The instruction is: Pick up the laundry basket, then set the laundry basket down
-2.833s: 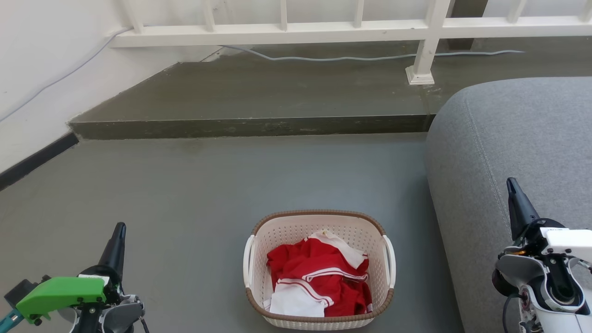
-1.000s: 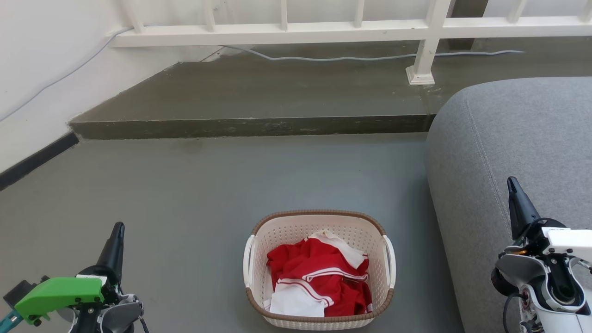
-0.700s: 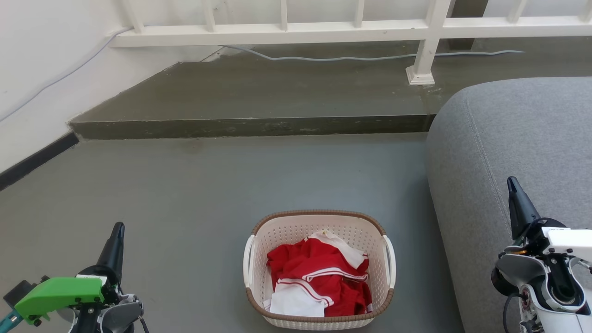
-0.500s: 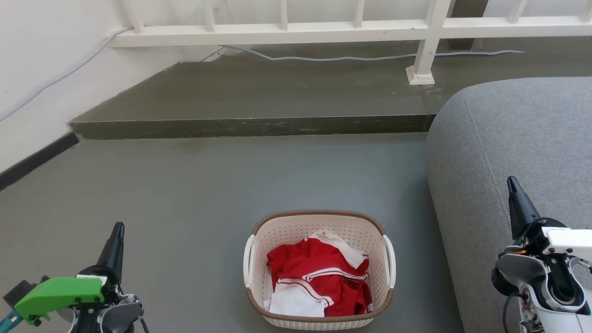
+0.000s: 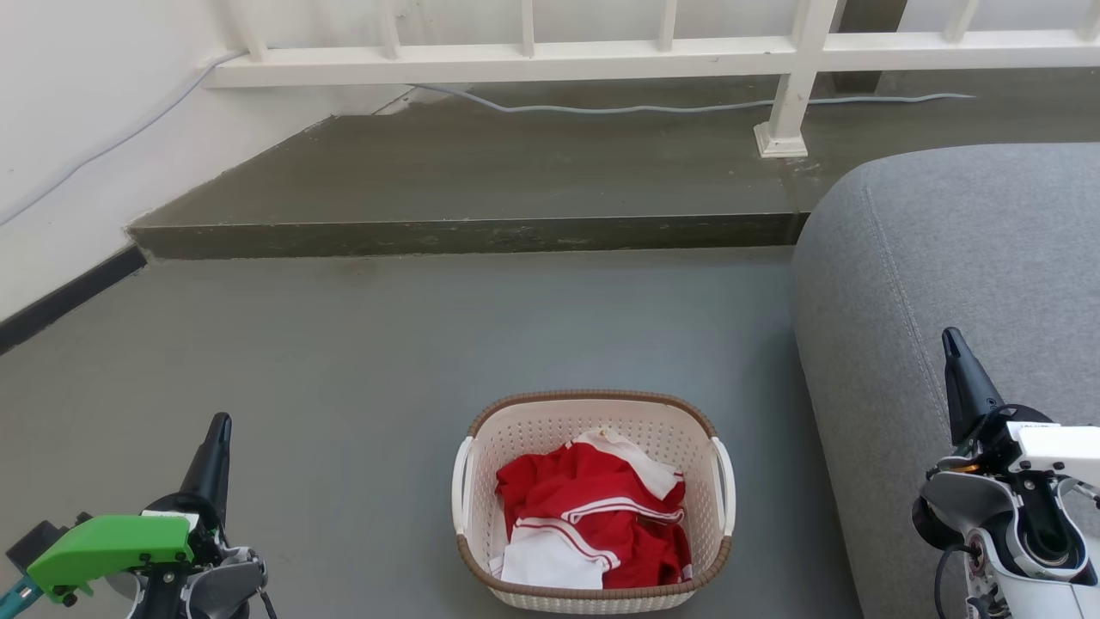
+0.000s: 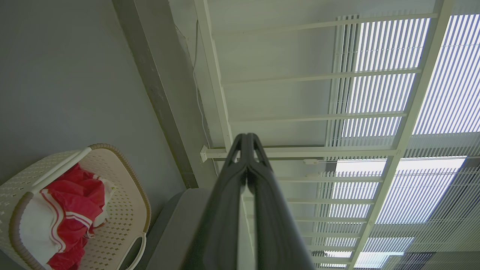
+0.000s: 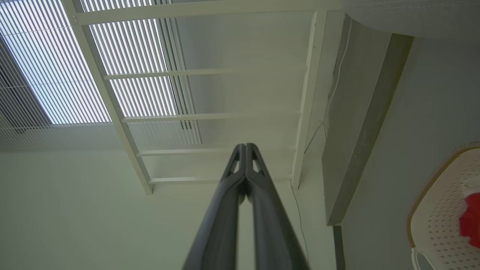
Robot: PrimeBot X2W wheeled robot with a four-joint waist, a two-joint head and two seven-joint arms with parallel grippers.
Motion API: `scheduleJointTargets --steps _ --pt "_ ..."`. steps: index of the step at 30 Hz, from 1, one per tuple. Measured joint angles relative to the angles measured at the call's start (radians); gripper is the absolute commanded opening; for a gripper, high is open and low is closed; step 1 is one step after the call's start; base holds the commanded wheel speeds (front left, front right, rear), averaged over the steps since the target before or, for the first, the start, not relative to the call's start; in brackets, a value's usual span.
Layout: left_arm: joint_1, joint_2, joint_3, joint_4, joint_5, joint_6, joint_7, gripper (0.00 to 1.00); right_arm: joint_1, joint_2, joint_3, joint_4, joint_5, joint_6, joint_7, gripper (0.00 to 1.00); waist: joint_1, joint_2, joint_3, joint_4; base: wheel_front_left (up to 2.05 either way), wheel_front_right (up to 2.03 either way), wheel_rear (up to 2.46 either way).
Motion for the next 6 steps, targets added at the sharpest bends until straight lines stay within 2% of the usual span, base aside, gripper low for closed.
scheduleJointTargets --steps 6 --pt "0.0 0.0 0.0 0.0 0.0 0.0 0.0 0.0 0.0 0.0 0.0 0.0 0.0 0.0 0.0 0.0 0.0 0.0 0.0 0.0 0.0 0.0 0.0"
